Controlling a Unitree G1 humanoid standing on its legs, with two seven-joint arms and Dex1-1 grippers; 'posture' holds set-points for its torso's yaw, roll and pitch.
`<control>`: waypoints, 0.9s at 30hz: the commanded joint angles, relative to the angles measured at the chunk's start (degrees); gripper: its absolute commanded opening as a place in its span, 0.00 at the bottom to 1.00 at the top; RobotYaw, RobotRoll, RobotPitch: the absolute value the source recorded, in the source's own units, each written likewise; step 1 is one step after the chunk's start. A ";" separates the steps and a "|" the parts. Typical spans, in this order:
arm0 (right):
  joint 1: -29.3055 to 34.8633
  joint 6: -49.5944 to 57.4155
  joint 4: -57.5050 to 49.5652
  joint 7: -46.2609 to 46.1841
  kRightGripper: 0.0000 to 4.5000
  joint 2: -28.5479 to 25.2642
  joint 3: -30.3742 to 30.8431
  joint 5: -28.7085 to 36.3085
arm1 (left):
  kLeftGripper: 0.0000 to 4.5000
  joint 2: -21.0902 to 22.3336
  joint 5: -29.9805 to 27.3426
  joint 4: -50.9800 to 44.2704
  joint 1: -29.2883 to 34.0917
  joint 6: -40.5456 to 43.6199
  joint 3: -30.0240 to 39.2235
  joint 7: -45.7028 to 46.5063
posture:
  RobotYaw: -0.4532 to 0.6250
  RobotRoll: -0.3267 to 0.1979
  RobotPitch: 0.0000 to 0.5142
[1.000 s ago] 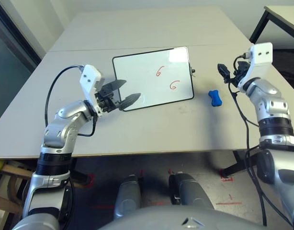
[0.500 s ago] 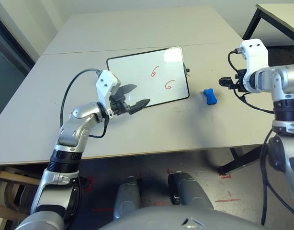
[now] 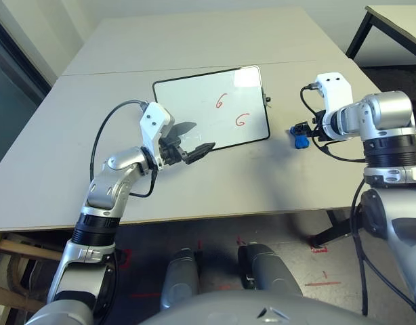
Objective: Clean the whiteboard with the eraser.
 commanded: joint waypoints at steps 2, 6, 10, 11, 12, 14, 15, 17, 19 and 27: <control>-0.24 -2.06 2.77 -1.02 1.00 0.99 0.49 -0.99 | 1.00 0.20 0.82 -1.18 0.26 0.20 -0.15 0.41 | 0.32 0.62 0.14; -0.29 -4.02 5.29 -1.65 1.00 1.66 0.57 -1.53 | 1.00 0.28 0.71 -1.47 0.12 0.38 -0.09 0.56 | 0.32 0.62 0.14; -0.32 -5.51 7.54 -1.93 1.00 2.04 0.68 -1.92 | 1.00 0.42 0.59 -1.85 0.11 0.56 -0.02 0.62 | 0.32 0.62 0.14; -0.27 -5.76 7.77 -1.96 1.00 2.13 0.69 -1.99 | 1.00 0.46 0.56 -1.96 0.18 0.60 0.02 0.62 | 0.32 0.62 0.14; -0.18 -6.06 8.08 -1.99 1.00 2.25 0.67 -2.07 | 1.00 0.51 0.54 -2.08 0.26 0.64 0.04 0.63 | 0.32 0.62 0.14; -0.09 -6.81 8.87 -2.05 1.00 2.43 0.60 -2.25 | 1.00 0.57 0.51 -2.26 0.28 0.77 0.06 0.64 | 0.32 0.62 0.14; -0.08 -7.07 9.16 -2.05 1.00 2.48 0.58 -2.32 | 1.00 0.59 0.49 -2.34 0.26 0.85 0.08 0.65 | 0.32 0.62 0.14; -0.07 -7.62 9.81 -2.10 1.00 2.59 0.52 -2.51 | 1.00 0.63 0.46 -2.48 0.18 1.02 0.09 0.67 | 0.32 0.62 0.14; 0.02 -8.02 10.35 -2.08 1.00 2.66 0.51 -2.60 | 1.00 0.66 0.45 -2.58 0.11 1.16 0.08 0.67 | 0.32 0.62 0.15; 0.97 -5.69 9.40 -1.73 0.77 2.66 0.73 -2.18 | 1.00 0.80 0.29 -2.65 -0.20 1.46 0.11 0.48 | 0.32 0.62 0.15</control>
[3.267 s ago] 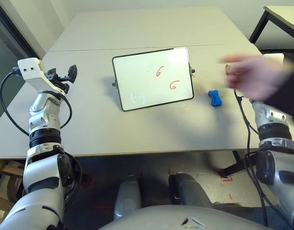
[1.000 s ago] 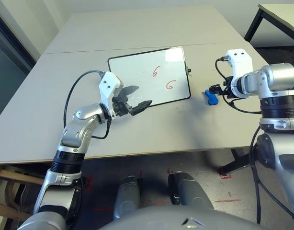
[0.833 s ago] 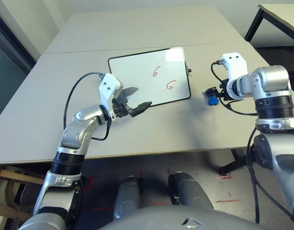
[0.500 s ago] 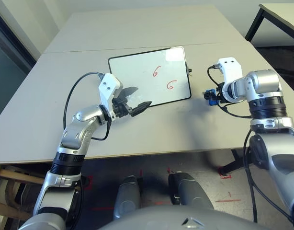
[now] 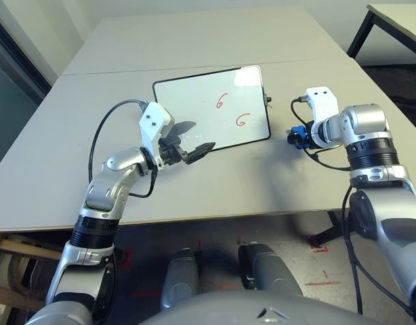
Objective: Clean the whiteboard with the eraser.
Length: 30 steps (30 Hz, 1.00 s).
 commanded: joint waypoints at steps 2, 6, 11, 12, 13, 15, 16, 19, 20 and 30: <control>1.17 2.41 -0.37 0.24 0.60 -0.12 0.48 -0.16 | 1.00 0.38 0.33 -0.36 -0.33 0.63 0.08 -0.13 | 0.31 0.62 0.15; 1.30 3.02 -0.82 0.21 0.27 -0.22 0.15 -0.09 | 1.00 0.39 0.37 -0.20 -0.45 0.60 0.07 -0.18 | 0.31 0.62 0.15; 1.49 1.65 -3.30 1.47 0.09 -0.95 1.54 0.00 | 1.00 0.51 0.42 0.13 -0.63 0.55 0.19 -0.30 | 0.31 0.62 0.15; 1.39 1.22 -4.71 2.81 0.09 -1.71 3.30 0.06 | 1.00 0.65 0.39 0.27 -0.72 0.53 0.35 -0.37 | 0.31 0.62 0.16; 1.33 0.88 -5.68 3.84 0.09 -2.30 4.62 0.07 | 1.00 0.74 0.39 0.41 -0.84 0.53 0.45 -0.42 | 0.31 0.62 0.16; 1.48 -4.07 -10.28 9.69 0.09 -6.07 12.14 -1.08 | 1.00 1.21 0.36 0.64 -1.06 0.47 0.92 -0.56 | 0.31 0.62 0.16; 1.25 -7.44 -12.96 13.19 0.09 -8.40 16.27 -1.92 | 1.00 1.51 0.36 0.82 -1.24 0.41 1.22 -0.62 | 0.31 0.62 0.15; 0.11 -13.66 -17.37 19.51 0.09 -12.64 22.80 -3.68 | 1.00 2.04 0.34 1.20 -1.61 0.26 1.67 -0.71 | 0.31 0.62 0.15; -0.33 -15.23 -18.15 20.90 0.09 -13.56 24.13 -4.45 | 1.00 2.11 0.37 1.34 -1.74 0.22 1.74 -0.73 | 0.31 0.62 0.15; -8.08 -46.43 -20.02 34.87 0.09 -23.31 42.69 -29.27 | 1.00 3.25 0.42 1.26 -2.28 0.10 2.75 -1.11 | 0.31 0.62 0.13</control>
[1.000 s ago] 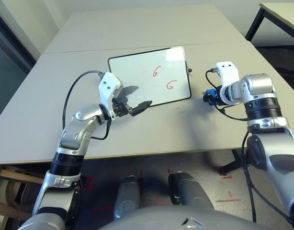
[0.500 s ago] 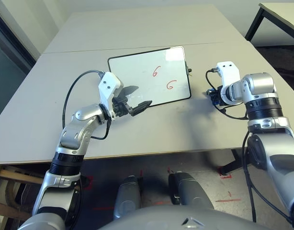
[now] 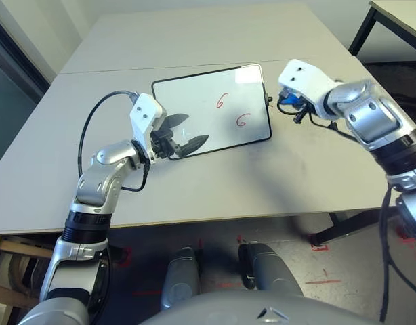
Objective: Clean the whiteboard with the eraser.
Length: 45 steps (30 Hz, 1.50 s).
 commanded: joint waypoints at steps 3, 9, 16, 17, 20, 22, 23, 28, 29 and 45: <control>-2.44 -9.77 1.05 5.68 0.09 1.43 3.08 -8.72 | 1.00 1.04 0.54 0.51 -0.04 -0.16 0.48 -0.60 | 0.31 0.62 0.13; -1.91 -14.05 2.28 8.98 0.09 5.46 2.44 -13.72 | 1.00 1.33 0.61 0.03 0.41 -0.12 0.54 -0.45 | 0.33 0.62 0.13; -1.16 -15.72 4.99 11.36 0.09 8.95 1.21 -16.55 | 1.00 1.48 0.39 -0.68 1.36 0.03 0.74 -0.03 | 0.33 0.62 0.14; -1.11 -15.87 5.52 11.52 0.09 9.33 1.11 -16.90 | 1.00 1.51 0.36 -0.75 1.47 0.05 0.77 0.03 | 0.33 0.62 0.14; -1.01 -16.34 7.01 11.55 0.09 10.34 0.82 -17.91 | 1.00 1.60 0.33 -0.86 1.67 0.09 0.83 0.15 | 0.33 0.62 0.15; -0.98 -16.80 8.39 11.11 0.09 11.07 0.83 -18.65 | 1.00 1.63 0.33 -0.88 1.68 0.13 0.86 0.22 | 0.33 0.62 0.15; -0.96 -16.94 9.22 10.81 0.09 11.52 0.83 -18.97 | 1.00 1.64 0.32 -0.82 1.64 0.13 0.88 0.23 | 0.33 0.62 0.15; -0.88 -17.79 12.47 9.73 0.09 13.32 0.62 -20.56 | 1.00 1.62 0.22 -1.04 1.67 0.34 0.90 0.35 | 0.33 0.62 0.16; -0.92 -17.87 12.95 9.57 0.09 13.63 0.55 -20.77 | 1.00 1.61 0.20 -1.09 1.70 0.38 0.90 0.36 | 0.33 0.62 0.16; -1.71 -18.52 18.60 8.20 0.09 19.00 1.22 -24.44 | 1.00 1.67 0.35 -0.88 1.58 0.52 1.10 0.20 | 0.34 0.62 0.16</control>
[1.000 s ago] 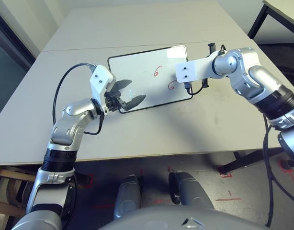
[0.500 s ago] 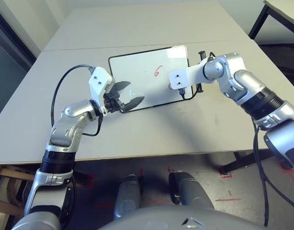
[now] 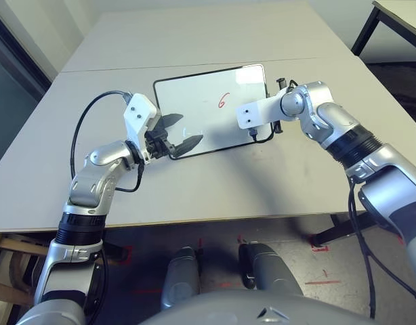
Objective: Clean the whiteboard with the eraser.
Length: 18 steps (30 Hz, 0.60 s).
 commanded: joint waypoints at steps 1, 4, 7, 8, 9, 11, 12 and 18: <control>0.10 0.04 0.05 0.42 0.09 1.49 -0.14 -0.94 | 1.00 0.34 0.35 -0.43 0.57 0.38 0.01 -0.09 | 0.34 0.62 0.16; -0.04 0.18 -0.68 0.73 0.09 2.72 0.06 -1.64 | 1.00 0.22 0.33 -0.44 0.54 0.40 -0.03 -0.02 | 0.34 0.62 0.16; 0.02 0.28 -1.64 1.18 0.09 3.77 0.23 -2.32 | 1.00 0.17 0.33 -0.49 0.65 0.38 -0.03 0.03 | 0.34 0.62 0.16; 0.08 0.31 -1.83 1.30 0.09 4.00 0.21 -2.49 | 1.00 0.15 0.34 -0.49 0.66 0.39 -0.04 0.05 | 0.34 0.62 0.16; 0.16 0.39 -2.41 1.58 0.09 4.38 0.29 -2.70 | 1.00 0.12 0.34 -0.51 0.68 0.39 -0.06 0.09 | 0.34 0.62 0.16; 0.46 0.78 -4.09 2.45 0.09 5.28 0.56 -3.28 | 1.00 0.05 0.35 -0.54 0.76 0.37 -0.08 0.15 | 0.34 0.62 0.16; 0.78 0.87 -5.15 3.00 0.09 5.56 0.82 -3.65 | 1.00 0.01 0.34 -0.56 0.79 0.37 -0.09 0.18 | 0.34 0.62 0.16; 2.62 0.93 -8.97 4.81 0.09 5.69 1.29 -5.43 | 1.00 -0.20 0.33 -0.56 0.83 0.33 -0.16 0.33 | 0.34 0.62 0.16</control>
